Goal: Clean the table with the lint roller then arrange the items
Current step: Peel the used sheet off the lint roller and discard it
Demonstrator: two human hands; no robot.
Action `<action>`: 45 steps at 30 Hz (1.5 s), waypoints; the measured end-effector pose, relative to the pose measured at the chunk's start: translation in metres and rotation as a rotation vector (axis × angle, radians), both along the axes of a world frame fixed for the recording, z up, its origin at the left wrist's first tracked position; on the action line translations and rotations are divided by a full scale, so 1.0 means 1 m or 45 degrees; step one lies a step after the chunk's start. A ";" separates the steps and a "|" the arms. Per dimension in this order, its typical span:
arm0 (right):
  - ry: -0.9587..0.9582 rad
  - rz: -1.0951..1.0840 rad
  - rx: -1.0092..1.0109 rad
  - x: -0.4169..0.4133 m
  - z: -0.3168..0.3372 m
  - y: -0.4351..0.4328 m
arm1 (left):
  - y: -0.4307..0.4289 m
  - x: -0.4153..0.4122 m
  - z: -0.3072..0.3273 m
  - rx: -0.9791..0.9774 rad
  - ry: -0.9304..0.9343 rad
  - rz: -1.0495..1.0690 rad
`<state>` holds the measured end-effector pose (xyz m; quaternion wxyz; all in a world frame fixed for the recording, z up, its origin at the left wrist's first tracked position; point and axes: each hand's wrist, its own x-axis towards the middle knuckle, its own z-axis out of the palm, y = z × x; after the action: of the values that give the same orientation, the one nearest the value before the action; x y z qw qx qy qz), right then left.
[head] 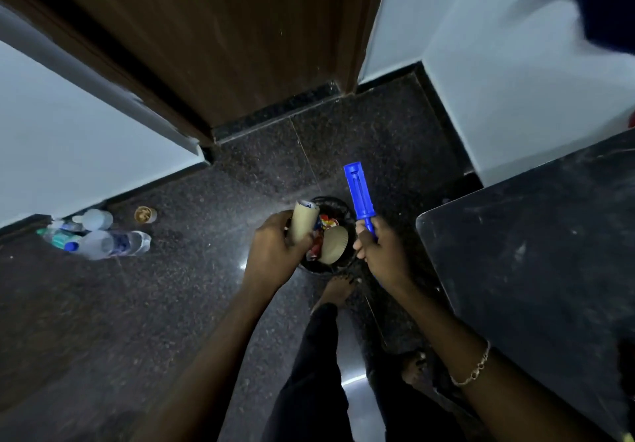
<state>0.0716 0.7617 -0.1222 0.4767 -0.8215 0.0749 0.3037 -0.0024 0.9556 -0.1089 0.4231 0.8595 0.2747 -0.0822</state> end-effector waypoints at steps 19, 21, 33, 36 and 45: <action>0.050 0.118 -0.383 -0.016 -0.260 0.020 | -0.007 -0.004 -0.281 -0.090 0.397 0.009; 0.056 0.127 -0.365 -0.018 -0.253 0.018 | -0.002 -0.006 -0.280 0.022 0.414 -0.115; -0.037 0.090 -0.261 -0.032 -0.149 0.010 | 0.011 -0.021 -0.168 0.414 0.190 -0.394; -0.077 0.058 -0.172 -0.042 -0.105 0.010 | 0.012 -0.029 -0.120 0.460 0.112 -0.420; -0.221 -0.030 0.137 -0.058 0.033 0.005 | -0.020 -0.052 0.012 0.506 -0.059 -0.437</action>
<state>0.0133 0.7663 -0.0887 0.5282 -0.8171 0.0265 0.2295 -0.0548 0.9353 -0.0974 0.2320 0.9614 0.1258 -0.0774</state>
